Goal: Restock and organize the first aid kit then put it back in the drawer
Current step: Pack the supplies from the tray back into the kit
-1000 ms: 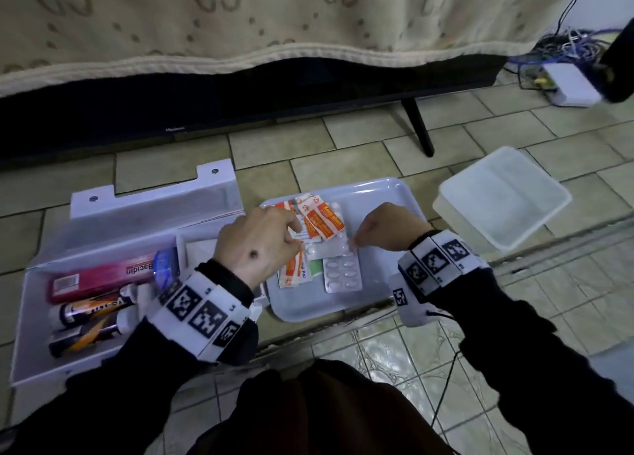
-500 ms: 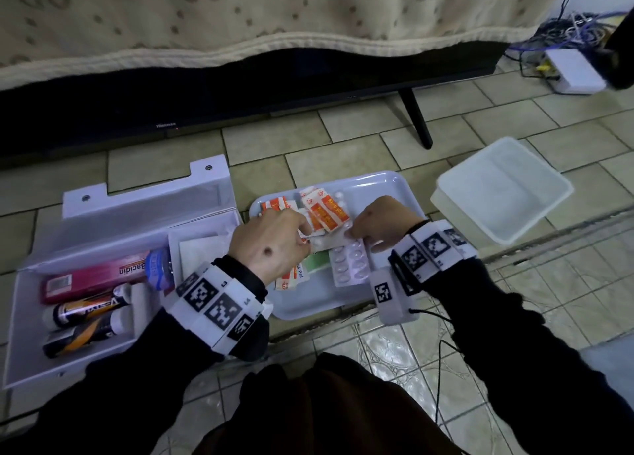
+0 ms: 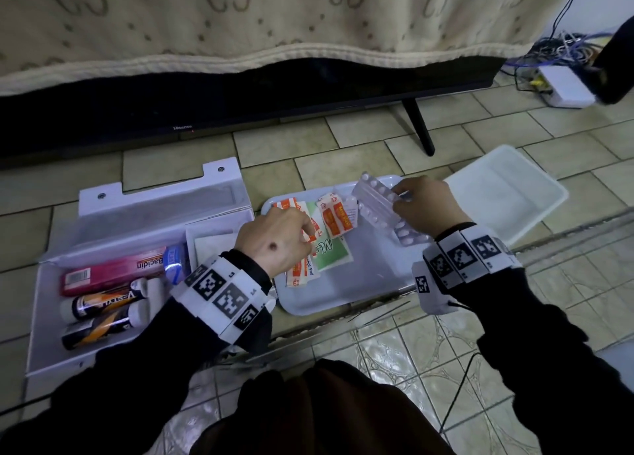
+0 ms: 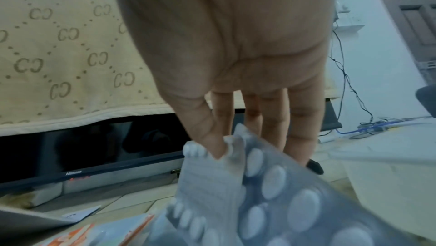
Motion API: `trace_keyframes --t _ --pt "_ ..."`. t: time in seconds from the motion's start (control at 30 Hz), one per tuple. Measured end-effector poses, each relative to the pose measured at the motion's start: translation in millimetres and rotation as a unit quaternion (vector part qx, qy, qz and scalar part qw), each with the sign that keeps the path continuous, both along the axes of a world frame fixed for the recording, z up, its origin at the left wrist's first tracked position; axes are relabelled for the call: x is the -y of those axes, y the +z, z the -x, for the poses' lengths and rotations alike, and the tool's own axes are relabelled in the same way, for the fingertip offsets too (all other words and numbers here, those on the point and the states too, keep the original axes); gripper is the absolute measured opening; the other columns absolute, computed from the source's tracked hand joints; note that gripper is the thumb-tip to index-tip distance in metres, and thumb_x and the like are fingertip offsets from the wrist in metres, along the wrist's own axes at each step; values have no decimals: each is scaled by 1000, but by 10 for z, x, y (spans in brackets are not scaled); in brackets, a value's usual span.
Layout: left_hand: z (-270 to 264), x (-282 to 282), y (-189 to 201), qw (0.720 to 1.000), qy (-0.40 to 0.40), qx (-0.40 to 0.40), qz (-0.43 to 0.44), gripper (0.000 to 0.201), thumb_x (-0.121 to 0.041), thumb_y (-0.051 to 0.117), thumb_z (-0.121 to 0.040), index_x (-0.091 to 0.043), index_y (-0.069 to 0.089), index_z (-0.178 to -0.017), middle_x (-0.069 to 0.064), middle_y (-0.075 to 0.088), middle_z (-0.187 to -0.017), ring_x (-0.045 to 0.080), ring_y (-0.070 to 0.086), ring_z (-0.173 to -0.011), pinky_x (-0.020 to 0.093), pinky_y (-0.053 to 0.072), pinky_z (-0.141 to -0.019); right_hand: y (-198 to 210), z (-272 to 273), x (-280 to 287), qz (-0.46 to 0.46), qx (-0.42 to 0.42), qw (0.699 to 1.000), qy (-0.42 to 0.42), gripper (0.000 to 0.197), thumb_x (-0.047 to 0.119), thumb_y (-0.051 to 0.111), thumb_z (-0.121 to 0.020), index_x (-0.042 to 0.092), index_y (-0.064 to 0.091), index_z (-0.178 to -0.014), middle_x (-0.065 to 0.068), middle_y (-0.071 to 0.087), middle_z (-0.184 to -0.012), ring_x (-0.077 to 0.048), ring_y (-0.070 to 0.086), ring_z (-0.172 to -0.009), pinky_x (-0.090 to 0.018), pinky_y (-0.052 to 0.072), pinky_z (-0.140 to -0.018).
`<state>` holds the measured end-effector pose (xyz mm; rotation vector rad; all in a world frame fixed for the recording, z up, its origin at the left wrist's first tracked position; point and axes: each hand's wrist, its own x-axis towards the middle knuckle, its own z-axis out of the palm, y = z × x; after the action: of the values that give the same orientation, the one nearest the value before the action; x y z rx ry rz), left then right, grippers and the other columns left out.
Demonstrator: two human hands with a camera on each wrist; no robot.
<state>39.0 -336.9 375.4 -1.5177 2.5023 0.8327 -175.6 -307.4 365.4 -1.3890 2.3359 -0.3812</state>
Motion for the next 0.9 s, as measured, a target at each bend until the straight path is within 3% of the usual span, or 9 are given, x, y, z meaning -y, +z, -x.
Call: trace_keyframes --t 0.13,0.2,0.27,0.37,0.5,0.6,0.67,0.77,0.9 --pt "-10 1 11 1000 0 -6 -1 25 -25 58 -90 -23 63 -114 -3 66 -116 19 63 -97 30 45 -72 32 81 -37 42 -11 999 -14 26 10 47 -91 8 66 -109 -17 69 -103 -29 61 -96 -20 32 -69" --pt "-16 7 15 1000 6 -11 -3 25 -26 58 -89 -24 63 -114 -4 66 -116 19 62 -99 31 47 -75 93 137 -37 71 -1 997 -34 28 11 47 -91 9 64 -112 -16 68 -104 -30 60 -96 -23 35 -70" --pt "-35 11 29 1000 13 -17 -6 25 -27 59 -89 -26 63 -113 -5 65 -115 19 62 -101 33 49 -80 176 171 -31 102 20 993 -52 27 13 47 -91 8 62 -113 -13 67 -97 -28 59 -90 -26 38 -74" --pt "-135 25 86 999 26 -46 -12 21 -29 61 -88 -27 65 -108 -8 68 -104 16 62 -96 33 50 -82 284 116 25 135 53 989 -42 24 16 47 -94 7 59 -112 -8 57 -86 -21 50 -79 -22 30 -64" --pt "-533 68 241 991 82 -101 -23 20 -27 61 -89 -25 65 -109 -9 64 -95 10 59 -81 28 47 -80 377 -302 174 120 137 981 60 20 20 45 -97 10 61 -105 -1 55 -74 -16 50 -65 -28 42 -60" --pt "-1095 129 301 983 150 -100 22 20 -25 62 -87 -22 67 -107 -2 66 -98 8 57 -75 20 43 -68 377 -786 361 96 136 973 162 21 20 46 -97 13 64 -103 -1 58 -85 -16 51 -79 -24 36 -70" --pt "-1508 141 300 980 185 -61 46 21 -18 58 -89 -18 67 -107 1 66 -103 9 56 -79 15 37 -62 380 -1143 494 89 144 960 224 21 17 45 -97 8 64 -103 0 56 -86 -13 48 -85 -21 31 -67" --pt "-1982 94 258 979 199 15 45 28 -10 47 -94 -12 63 -117 6 62 -120 19 59 -101 18 38 -80 387 -1636 652 81 120 940 309 24 18 46 -96 5 62 -108 -9 63 -101 -15 50 -91 -22 29 -67" --pt "-2255 1 82 984 148 86 46 34 -6 48 -93 -17 59 -124 5 60 -125 22 57 -109 28 43 -91 361 -2158 797 58 65 925 370 25 19 49 -95 6 60 -113 -19 60 -115 -31 57 -104 -28 36 -76"
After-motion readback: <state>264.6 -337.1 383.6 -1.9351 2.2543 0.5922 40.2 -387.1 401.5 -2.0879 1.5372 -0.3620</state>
